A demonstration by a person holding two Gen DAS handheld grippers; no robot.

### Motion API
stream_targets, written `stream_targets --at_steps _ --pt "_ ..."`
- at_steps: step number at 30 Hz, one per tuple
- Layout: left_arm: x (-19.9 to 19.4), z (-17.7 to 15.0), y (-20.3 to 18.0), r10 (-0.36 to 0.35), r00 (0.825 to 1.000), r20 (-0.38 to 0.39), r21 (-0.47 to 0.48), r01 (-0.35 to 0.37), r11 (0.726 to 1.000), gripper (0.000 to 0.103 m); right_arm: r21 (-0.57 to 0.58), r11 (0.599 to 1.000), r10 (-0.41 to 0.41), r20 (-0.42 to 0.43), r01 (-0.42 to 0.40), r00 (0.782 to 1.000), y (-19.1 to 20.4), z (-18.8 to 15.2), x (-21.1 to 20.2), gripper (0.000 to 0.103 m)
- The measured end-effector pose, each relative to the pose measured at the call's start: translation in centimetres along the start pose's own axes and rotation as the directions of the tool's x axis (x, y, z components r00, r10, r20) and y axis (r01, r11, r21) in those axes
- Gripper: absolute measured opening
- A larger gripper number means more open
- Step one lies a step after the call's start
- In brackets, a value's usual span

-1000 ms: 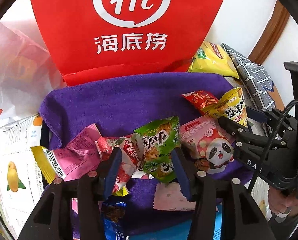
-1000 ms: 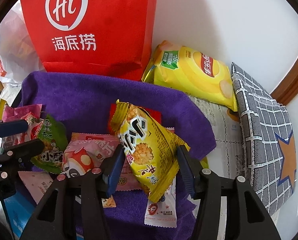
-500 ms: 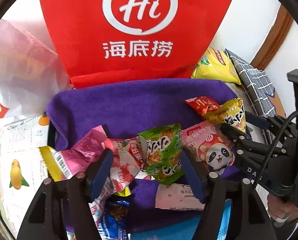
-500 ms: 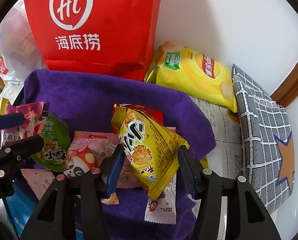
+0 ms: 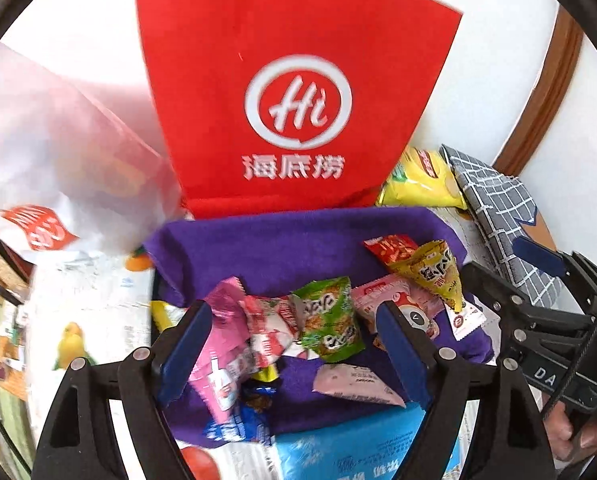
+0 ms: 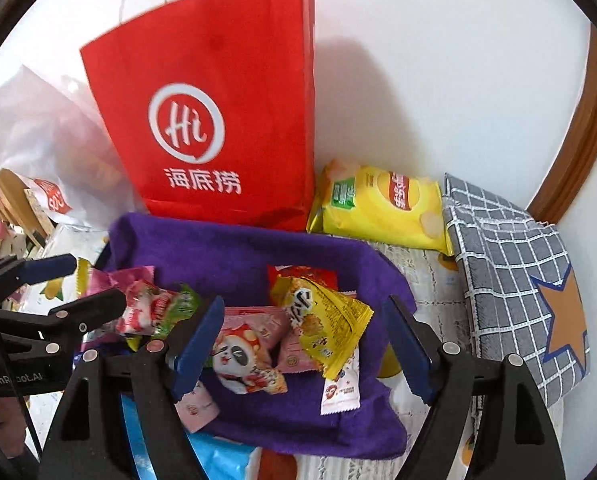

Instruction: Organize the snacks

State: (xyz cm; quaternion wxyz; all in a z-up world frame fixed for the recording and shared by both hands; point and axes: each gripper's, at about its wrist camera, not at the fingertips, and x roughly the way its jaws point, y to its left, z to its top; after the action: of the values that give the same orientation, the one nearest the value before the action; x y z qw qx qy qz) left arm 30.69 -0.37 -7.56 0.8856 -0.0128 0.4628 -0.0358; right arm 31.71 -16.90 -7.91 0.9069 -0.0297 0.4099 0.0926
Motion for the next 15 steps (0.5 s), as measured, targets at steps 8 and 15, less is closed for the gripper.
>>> stream_targets --at_steps 8,15 --pt "-5.7 -1.7 0.3 -0.003 0.997 0.074 -0.016 0.004 1.000 0.086 0.022 1.000 -0.006 0.071 0.004 0.997 0.9 -1.7 -5.7 0.081" --pt "-11.6 -5.8 0.3 0.000 0.985 0.173 -0.035 0.006 0.999 0.090 0.019 0.999 -0.037 0.141 0.034 0.989 2.1 -5.3 -12.1 0.081"
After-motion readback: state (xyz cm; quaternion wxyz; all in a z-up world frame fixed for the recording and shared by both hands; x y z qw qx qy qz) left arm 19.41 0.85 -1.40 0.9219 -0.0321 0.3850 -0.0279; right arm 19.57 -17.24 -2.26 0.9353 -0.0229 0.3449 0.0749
